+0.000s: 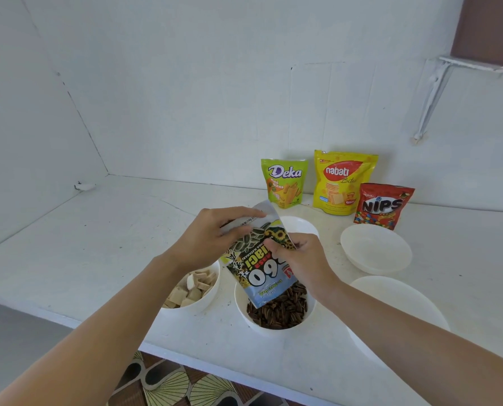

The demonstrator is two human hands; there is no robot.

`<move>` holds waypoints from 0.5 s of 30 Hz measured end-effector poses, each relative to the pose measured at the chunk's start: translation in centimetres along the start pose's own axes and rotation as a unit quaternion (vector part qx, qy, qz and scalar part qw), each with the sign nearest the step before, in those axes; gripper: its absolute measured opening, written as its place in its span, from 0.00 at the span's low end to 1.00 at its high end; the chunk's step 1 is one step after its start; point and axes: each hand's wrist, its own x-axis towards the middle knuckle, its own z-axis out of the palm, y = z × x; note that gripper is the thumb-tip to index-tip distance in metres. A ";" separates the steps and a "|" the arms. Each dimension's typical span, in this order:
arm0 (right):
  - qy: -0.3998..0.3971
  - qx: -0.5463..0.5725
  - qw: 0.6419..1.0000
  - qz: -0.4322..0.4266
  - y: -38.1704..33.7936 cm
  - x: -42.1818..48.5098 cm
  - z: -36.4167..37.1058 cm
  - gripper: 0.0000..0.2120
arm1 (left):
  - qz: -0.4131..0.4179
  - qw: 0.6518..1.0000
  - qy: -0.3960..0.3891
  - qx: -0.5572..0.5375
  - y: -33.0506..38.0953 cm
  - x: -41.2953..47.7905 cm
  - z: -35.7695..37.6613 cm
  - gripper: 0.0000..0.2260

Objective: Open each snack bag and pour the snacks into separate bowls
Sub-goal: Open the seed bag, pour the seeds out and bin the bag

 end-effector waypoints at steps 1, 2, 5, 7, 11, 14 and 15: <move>-0.002 -0.006 1.000 0.000 0.2 0.1 -0.2 0.05 | 0.007 1.000 0.008 0.005 0.1 -0.1 0.1 0.12; -0.006 -0.015 1.000 -0.002 0.4 0.1 -0.4 0.05 | 0.017 1.000 0.019 0.011 0.2 -0.1 0.1 0.12; -0.010 -0.056 0.998 -0.007 1.2 0.4 -1.0 0.08 | 0.028 0.998 0.064 0.006 0.2 -0.3 0.2 0.11; -0.013 -0.070 0.997 -0.005 1.5 0.7 -1.5 0.08 | 0.022 0.995 0.093 -0.011 -0.1 -0.5 0.2 0.11; -0.022 -0.127 0.992 -0.013 1.5 1.2 -1.8 0.02 | -0.002 0.992 0.123 -0.034 -0.4 -0.9 0.9 0.09; -0.008 -0.148 0.989 -0.014 1.3 1.6 -1.7 0.04 | -0.019 0.991 0.126 -0.047 0.1 -0.9 1.0 0.08; -0.007 -0.143 0.990 -0.014 1.3 1.7 -1.7 0.02 | -0.022 0.992 0.113 -0.047 0.3 -0.9 0.9 0.09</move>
